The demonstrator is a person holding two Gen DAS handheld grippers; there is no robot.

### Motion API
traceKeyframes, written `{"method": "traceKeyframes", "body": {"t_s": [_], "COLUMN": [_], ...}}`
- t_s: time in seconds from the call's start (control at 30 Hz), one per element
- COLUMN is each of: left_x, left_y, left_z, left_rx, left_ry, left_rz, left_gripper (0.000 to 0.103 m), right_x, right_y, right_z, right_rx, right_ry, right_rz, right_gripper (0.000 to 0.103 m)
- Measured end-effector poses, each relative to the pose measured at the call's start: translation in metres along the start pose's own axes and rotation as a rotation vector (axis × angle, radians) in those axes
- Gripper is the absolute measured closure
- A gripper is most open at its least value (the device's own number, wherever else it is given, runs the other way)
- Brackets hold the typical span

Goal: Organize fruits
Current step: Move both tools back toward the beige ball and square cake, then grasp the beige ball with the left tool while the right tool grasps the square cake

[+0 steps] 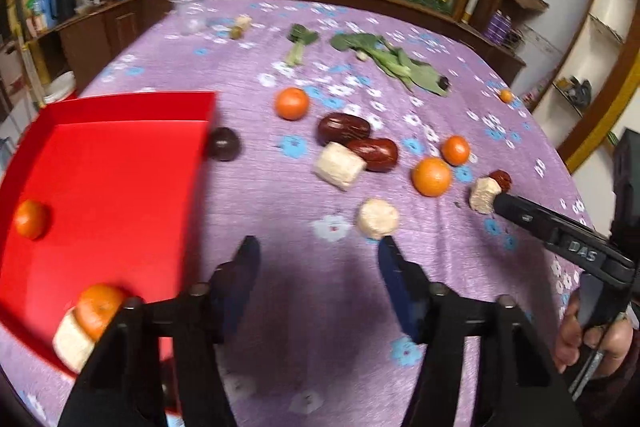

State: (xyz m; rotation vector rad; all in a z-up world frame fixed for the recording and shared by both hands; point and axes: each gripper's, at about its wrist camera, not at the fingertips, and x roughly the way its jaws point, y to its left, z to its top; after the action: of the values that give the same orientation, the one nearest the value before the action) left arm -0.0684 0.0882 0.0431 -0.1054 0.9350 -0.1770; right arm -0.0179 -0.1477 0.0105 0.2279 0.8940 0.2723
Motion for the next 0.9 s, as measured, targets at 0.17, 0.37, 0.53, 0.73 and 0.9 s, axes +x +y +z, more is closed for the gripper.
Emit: {"method": "traceKeyframes", "body": {"t_s": [0.17,0.37,0.53,0.73,0.9], "left_x": [0.027,0.054,0.058,0.056,0.053], "left_y": [-0.018,-0.032,-0.038,-0.051,-0.044], "left_z": [0.011,0.019,0.02,0.01,0.012], "left_rx": [0.045,0.096,0.13,0.236,0.199], "left_ry": [0.034,0.068,0.048,0.004,0.01], "left_rz": [-0.023,-0.009,0.008,0.03,-0.003], "left_gripper": [0.052,0.052,0.052,0.073,0.074], "right_x": [0.014,0.024,0.026,0.027,0.023], "right_y": [0.003,0.007,0.01,0.015,0.011], "right_z": [0.005,0.007,0.007,0.004,0.003], "right_rx": [0.006,-0.008,-0.027,-0.072,-0.049], "right_ry": [0.014,0.017,0.005,-0.003,-0.004], "right_rz": [0.007,-0.006,-0.023,-0.086,-0.068], "right_gripper": [0.041,0.041,0.043,0.059,0.06]}}
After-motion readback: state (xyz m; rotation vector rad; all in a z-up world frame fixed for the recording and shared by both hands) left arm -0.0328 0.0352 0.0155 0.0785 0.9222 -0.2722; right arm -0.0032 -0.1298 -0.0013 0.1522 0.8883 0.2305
